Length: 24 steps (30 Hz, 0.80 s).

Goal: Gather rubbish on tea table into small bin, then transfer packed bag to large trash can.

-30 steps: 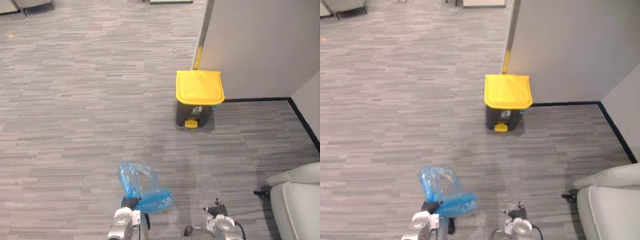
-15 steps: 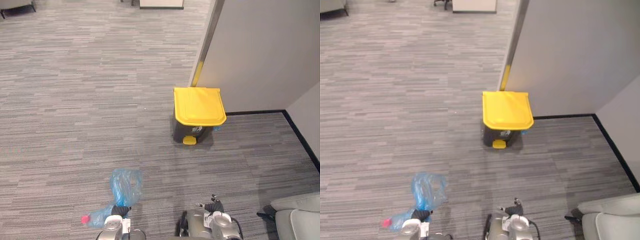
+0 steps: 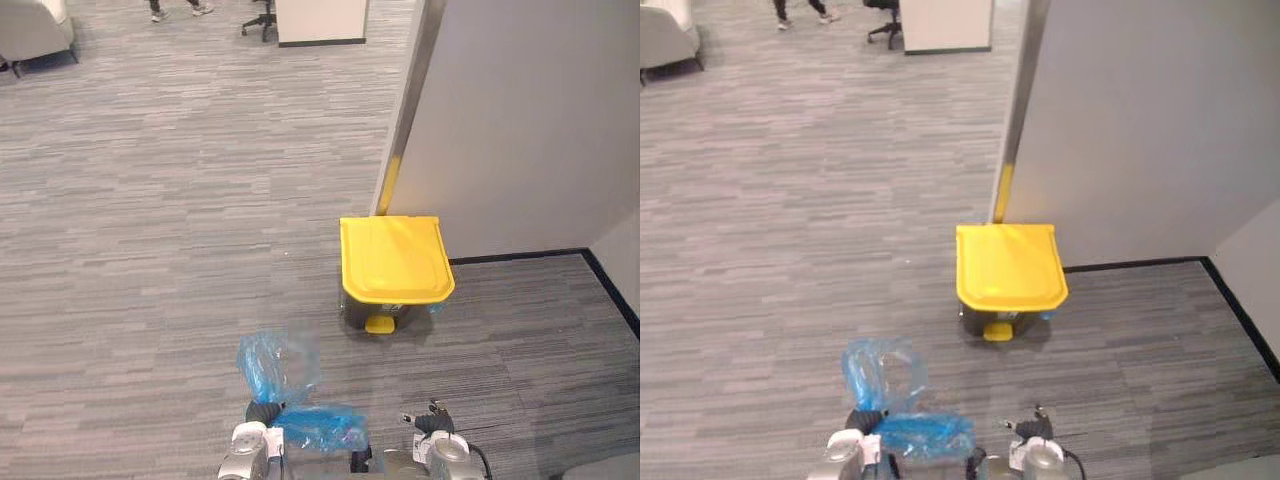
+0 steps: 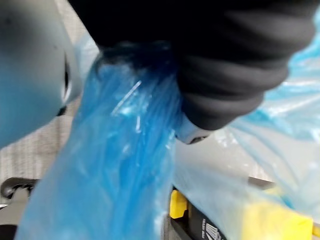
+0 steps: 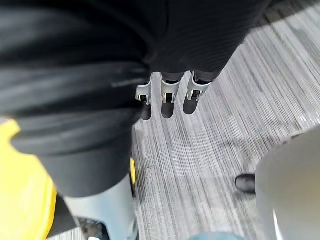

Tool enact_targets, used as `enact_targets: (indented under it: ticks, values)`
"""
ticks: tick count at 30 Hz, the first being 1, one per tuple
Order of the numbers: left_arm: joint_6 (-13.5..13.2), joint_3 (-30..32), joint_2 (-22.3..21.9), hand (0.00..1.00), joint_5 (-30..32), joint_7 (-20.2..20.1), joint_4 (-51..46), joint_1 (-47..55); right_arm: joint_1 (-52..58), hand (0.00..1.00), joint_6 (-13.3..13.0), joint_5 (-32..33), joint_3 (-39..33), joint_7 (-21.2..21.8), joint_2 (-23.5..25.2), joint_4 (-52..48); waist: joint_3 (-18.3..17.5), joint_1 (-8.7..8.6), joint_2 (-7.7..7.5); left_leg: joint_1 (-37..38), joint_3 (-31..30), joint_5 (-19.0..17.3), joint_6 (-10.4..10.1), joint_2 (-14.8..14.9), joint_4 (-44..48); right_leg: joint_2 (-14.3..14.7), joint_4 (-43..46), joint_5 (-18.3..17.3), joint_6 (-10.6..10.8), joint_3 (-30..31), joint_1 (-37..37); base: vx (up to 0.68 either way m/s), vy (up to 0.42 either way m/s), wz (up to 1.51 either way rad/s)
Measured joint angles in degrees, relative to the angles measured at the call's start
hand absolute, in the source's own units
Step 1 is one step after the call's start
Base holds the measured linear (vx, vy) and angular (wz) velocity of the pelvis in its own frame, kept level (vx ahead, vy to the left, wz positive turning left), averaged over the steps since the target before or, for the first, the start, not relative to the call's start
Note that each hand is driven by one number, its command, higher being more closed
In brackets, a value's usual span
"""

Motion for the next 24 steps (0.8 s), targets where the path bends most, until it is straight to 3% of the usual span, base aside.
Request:
enact_targets:
  ticks: [1, 3, 6, 10, 12, 14, 15, 16, 17, 18, 19, 20, 22, 24]
  values:
    - [-0.1, 0.0, -0.4, 1.00, 0.0, 0.0, 0.3, 0.2, 0.3, 0.00, 0.1, -0.1, 0.1, 0.0, -1.2, 0.7, -0.6, 0.57, 0.86, 0.5, -1.5, 4.3, 0.1, -0.7, -1.5, 0.2, 0.3, -0.8, 1.6, 2.1, 0.1, 0.21, 0.282, -0.63]
    - [-0.1, -0.1, 0.4, 1.00, 0.0, 0.1, 1.5, -0.1, 1.1, 0.00, 0.4, -0.1, 0.2, 0.0, -0.7, 0.8, -1.9, 0.56, -1.33, 2.7, 1.2, 3.3, 1.4, -3.4, -3.4, -2.5, -0.5, -1.0, 3.6, 4.4, 1.1, 0.26, 0.296, -0.47]
    - [0.1, -0.8, 1.8, 1.00, 0.0, 0.1, 2.2, 0.0, 1.8, 0.00, 0.5, -0.1, 0.1, 0.0, 0.1, 1.0, -2.8, 0.59, -3.28, 5.1, 4.2, 0.7, 2.9, -6.3, -4.0, -5.7, 2.1, -2.6, 5.9, 6.7, 0.8, 0.22, 0.220, -0.38]
    - [0.2, -1.5, 3.6, 1.00, 0.0, 0.5, 3.8, 0.0, 0.8, 0.00, 0.4, -0.3, 0.1, 0.2, -0.2, 1.5, -2.4, 0.55, -2.73, 10.0, 7.0, -0.4, 3.9, -7.8, -6.7, -7.4, 19.8, -2.1, 7.6, 6.6, -6.7, 0.24, 0.180, -0.36]
    - [0.2, -2.3, 4.9, 1.00, -0.1, 0.6, 4.0, 0.0, 0.0, 0.00, 0.3, -0.3, 0.1, 0.2, -0.8, 2.5, -1.9, 0.13, -2.03, 12.2, 6.6, -0.8, 4.6, -7.6, -8.0, -8.1, 25.6, -2.8, 6.9, 4.0, -9.2, 0.20, 0.040, 0.07]
    - [0.2, -2.2, 6.5, 1.00, -0.1, 0.7, 4.3, 0.3, -0.9, 0.00, 0.3, -0.3, 0.8, 0.4, -1.3, 3.2, -1.6, -0.19, -1.62, 15.1, 5.8, -0.9, 4.5, -6.2, -10.3, -7.5, 25.3, -7.1, 4.5, -2.8, -11.2, 0.25, -0.053, 0.17]
    - [0.2, -2.2, 6.6, 1.00, -0.1, 0.7, 4.3, 0.2, -1.1, 0.00, 0.3, -0.3, 0.9, 0.4, -1.4, 3.2, -1.4, -0.29, -1.39, 15.3, 5.7, -0.8, 4.5, -5.8, -10.6, -7.0, 24.5, -7.3, 4.1, -3.9, -11.9, 0.23, -0.106, 0.13]
    - [0.2, -2.6, 6.9, 1.00, -0.1, 0.7, 4.4, 0.1, -1.9, 0.00, 0.2, -0.3, 1.4, 0.4, -1.9, 3.2, -1.0, -0.60, -0.66, 16.0, 5.3, -0.6, 4.1, -4.9, -11.1, -5.1, 19.2, -6.4, 3.1, -5.8, -13.3, 0.23, -0.120, 0.15]
    - [0.1, -3.8, 7.9, 1.00, -0.1, 0.5, 4.7, 0.5, -1.5, 0.00, 0.2, -0.5, 1.9, 0.4, -1.7, 3.4, -1.3, -0.82, -2.08, 16.1, 4.8, -0.3, 3.5, -6.3, -11.0, -4.4, 10.4, 2.1, 0.7, -5.0, -13.1, 0.23, -0.120, 0.19]
    - [0.1, -4.0, 8.3, 1.00, -0.1, 0.5, 5.1, 0.4, -1.4, 0.00, 0.2, -0.7, 1.9, 0.4, -1.9, 3.6, -1.2, -1.02, -2.96, 16.6, 4.0, -0.5, 3.2, -7.0, -10.9, -4.4, 9.9, 2.6, 0.6, -4.7, -13.0, 0.28, -0.147, 0.07]
    - [0.2, -4.0, 6.9, 1.00, -0.1, 0.6, 6.2, 0.1, -1.8, 0.00, 0.2, -0.5, 1.5, 0.4, -3.4, 4.5, -1.0, -1.11, -0.13, 17.6, 2.6, -1.2, 2.1, -5.1, -10.9, -3.1, 9.9, 2.6, 0.4, -5.3, -12.0, 0.26, -0.136, -0.06]
    - [0.2, -3.7, 5.8, 1.00, -0.1, 0.6, 6.3, 0.4, -1.6, 0.00, 0.3, -0.6, 1.6, 0.4, -4.1, 4.5, -1.5, -1.11, 1.18, 17.1, 2.3, -1.1, 1.9, -4.2, -10.7, -2.2, 8.2, 2.6, 0.4, -5.5, -11.4, 0.26, -0.136, -0.14]
    - [0.2, -3.5, 5.1, 1.00, -0.1, 0.5, 6.4, 0.4, -1.6, 0.00, 0.3, -0.6, 1.4, 0.4, -4.5, 4.5, -1.4, -1.18, 1.95, 17.0, 2.2, -0.6, 1.1, -3.5, -10.4, -1.3, 6.4, 2.5, 0.2, -5.8, -10.2, 0.20, -0.118, -0.01]
    - [0.2, -3.1, 4.0, 1.00, -0.1, 0.3, 6.3, -0.7, -1.2, 0.00, 0.3, -0.4, 1.0, 0.4, -4.3, 4.5, -0.8, -1.32, 1.14, 15.1, 1.8, -0.4, 0.7, -2.2, -2.6, -0.7, 3.0, 2.6, 0.0, -6.5, -6.3, 0.21, -0.135, 0.12]
